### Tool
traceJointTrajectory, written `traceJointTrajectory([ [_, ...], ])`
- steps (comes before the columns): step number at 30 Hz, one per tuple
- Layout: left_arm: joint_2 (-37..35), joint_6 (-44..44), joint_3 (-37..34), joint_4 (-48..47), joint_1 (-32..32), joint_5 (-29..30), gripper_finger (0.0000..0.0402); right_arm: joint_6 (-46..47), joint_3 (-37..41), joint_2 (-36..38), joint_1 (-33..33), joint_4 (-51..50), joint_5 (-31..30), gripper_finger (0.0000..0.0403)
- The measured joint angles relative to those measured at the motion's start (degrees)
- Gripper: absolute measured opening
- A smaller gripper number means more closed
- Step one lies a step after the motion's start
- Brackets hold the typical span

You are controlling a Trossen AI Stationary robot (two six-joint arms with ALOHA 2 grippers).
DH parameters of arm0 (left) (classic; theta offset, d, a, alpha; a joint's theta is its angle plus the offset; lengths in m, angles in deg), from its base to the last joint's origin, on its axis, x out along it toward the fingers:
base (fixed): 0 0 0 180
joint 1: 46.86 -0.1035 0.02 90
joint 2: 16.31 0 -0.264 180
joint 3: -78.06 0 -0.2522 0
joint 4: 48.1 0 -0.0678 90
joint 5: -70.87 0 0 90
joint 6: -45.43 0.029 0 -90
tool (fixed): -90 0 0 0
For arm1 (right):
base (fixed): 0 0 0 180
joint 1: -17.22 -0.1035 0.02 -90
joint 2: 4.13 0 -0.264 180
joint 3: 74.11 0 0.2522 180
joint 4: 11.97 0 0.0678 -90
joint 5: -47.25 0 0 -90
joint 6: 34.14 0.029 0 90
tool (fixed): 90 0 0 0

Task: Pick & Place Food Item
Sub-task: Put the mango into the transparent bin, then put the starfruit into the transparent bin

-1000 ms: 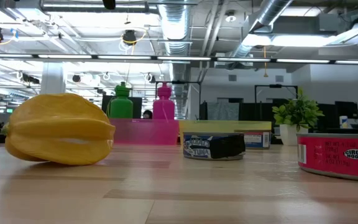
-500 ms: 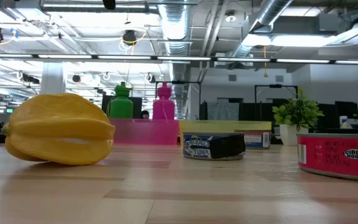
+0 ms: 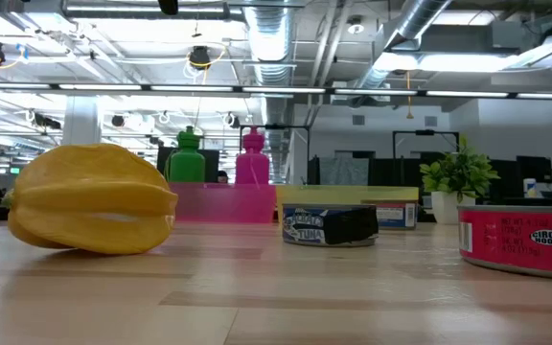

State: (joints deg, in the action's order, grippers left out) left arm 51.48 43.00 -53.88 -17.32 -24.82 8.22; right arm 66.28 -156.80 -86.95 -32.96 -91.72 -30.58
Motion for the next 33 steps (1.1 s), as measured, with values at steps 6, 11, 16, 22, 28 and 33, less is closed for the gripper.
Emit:
traceJointTrajectory([
  [6,0.0,0.0,0.0,0.0,0.0,0.0,0.0285,0.14,0.0,-0.14,0.53,0.02,0.0,0.0245],
  [11,0.0,0.0,0.0,-0.01,0.0,0.0,0.0285,-1.59,-0.02,-1.78,1.23,-0.19,-0.04,0.0255],
  [16,0.0,0.0,0.0,-0.17,0.0,0.0,0.0285,-4.33,-0.19,-3.43,2.15,0.02,0.53,0.0255],
  [22,-2.14,-1.92,0.02,-2.68,0.04,-0.02,0.0285,-10.76,-4.27,-3.34,5.2,-3.72,1.55,0.0255],
  [28,-8.95,-6.38,0.02,-17.96,0.93,0.01,0.0285,-19.49,-9.28,-3.32,8.36,-7.58,0.46,0.0256],
  [33,-12.35,-9.62,0.0,-32.29,4.98,-0.87,0.0286,-24.78,-12.62,-3.3,10.61,-7.89,-2.01,0.0256],
])
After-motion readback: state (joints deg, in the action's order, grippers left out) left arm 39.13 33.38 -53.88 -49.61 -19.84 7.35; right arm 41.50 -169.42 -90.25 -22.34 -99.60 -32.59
